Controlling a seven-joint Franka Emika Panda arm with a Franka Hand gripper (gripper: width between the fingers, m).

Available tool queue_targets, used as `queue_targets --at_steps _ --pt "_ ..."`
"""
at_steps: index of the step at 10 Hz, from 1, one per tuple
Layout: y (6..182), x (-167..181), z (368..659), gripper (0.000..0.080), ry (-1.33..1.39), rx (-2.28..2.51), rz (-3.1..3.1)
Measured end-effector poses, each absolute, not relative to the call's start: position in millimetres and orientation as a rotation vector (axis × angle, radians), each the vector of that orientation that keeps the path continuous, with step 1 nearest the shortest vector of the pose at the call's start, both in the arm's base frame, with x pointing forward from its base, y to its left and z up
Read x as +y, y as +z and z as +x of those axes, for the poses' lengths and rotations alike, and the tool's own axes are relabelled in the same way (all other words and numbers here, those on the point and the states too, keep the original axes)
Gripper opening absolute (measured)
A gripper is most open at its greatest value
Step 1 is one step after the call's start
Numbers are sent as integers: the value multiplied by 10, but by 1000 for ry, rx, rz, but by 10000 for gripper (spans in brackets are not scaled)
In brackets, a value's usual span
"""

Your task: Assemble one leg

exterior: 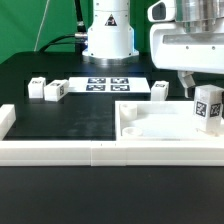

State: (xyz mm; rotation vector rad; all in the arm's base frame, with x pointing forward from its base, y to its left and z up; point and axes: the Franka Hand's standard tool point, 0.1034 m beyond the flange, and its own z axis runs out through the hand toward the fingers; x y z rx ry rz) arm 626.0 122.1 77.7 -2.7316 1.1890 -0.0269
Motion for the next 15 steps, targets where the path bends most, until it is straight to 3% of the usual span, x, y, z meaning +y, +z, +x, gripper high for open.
queue_targets --at_steps 1,4,12,14,15 --pt "772 1210 6281 622 -47 945 -2833" --pt "798 1232 6278 648 -28 415 -3008" --pt "802 1204 6283 649 -51 -639 -3011" --pt "797 1208 6280 649 -50 -656 -3007" --pt "796 1204 6280 559 -50 -655 -3008"
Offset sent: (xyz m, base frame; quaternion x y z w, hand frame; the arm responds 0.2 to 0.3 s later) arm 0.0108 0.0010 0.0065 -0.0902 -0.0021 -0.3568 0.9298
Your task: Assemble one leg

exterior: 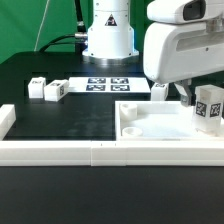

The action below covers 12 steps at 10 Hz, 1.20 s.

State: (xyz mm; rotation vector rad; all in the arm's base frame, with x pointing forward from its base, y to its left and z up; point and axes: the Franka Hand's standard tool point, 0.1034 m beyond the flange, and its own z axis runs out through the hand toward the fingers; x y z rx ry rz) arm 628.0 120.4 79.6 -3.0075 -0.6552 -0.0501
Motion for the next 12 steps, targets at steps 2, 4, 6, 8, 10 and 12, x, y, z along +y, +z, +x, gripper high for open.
queue_targets --at_steps 2,4,6,8,10,12 --pt "793 1191 6283 291 -50 -653 -3009" --pt "792 1189 6283 291 -48 -609 -3018" --pt "791 1190 6283 291 -47 -511 -3033" --pt "783 1192 6282 291 -39 -22 -3061" --pt "778 1204 6284 291 -42 394 -3036" --pt "774 1214 6298 292 -74 758 -2968"
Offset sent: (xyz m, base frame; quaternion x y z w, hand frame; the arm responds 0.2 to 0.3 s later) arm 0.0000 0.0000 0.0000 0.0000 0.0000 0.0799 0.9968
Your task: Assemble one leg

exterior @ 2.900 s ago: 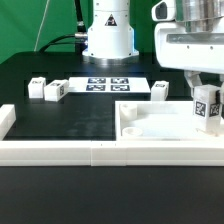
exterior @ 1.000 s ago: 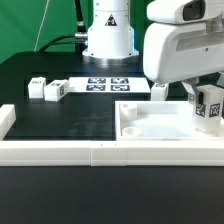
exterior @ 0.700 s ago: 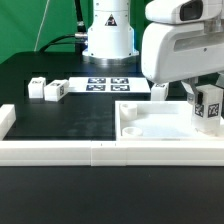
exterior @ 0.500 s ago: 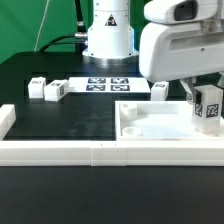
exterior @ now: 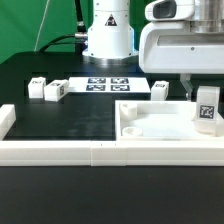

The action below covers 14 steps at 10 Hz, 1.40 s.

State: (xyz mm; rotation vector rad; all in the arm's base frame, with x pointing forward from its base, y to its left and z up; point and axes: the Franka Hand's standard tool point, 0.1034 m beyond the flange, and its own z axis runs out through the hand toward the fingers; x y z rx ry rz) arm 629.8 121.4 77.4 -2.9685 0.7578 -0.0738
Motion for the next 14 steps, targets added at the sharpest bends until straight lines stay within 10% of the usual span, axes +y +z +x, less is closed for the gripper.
queue_targets --at_steps 9,11,14 --pt "768 1233 6300 301 -28 1759 -2463" --pt "763 1232 6301 609 -36 1674 -2523" --pt "765 1234 6302 648 -61 1272 -2754"
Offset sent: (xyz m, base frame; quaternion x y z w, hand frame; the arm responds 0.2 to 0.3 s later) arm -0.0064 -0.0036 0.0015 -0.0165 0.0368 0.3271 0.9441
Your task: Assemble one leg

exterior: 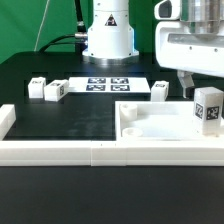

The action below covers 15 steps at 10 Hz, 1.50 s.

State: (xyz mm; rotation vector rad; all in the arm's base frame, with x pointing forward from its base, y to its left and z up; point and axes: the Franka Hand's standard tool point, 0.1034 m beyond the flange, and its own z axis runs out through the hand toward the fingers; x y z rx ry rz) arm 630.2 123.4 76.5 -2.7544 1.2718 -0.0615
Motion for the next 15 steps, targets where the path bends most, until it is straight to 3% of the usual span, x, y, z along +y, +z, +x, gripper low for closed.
queue_targets --at_steps 7,11,12,13,15 --pt "775 1221 6325 649 -115 71 -3108" --pt "773 1214 6325 649 -123 -366 -3118" --pt "773 1212 6326 525 -123 -363 -3119" --pt "773 1212 6326 525 -123 -361 -3119" --pt "773 1212 6326 288 -123 -361 -3119"
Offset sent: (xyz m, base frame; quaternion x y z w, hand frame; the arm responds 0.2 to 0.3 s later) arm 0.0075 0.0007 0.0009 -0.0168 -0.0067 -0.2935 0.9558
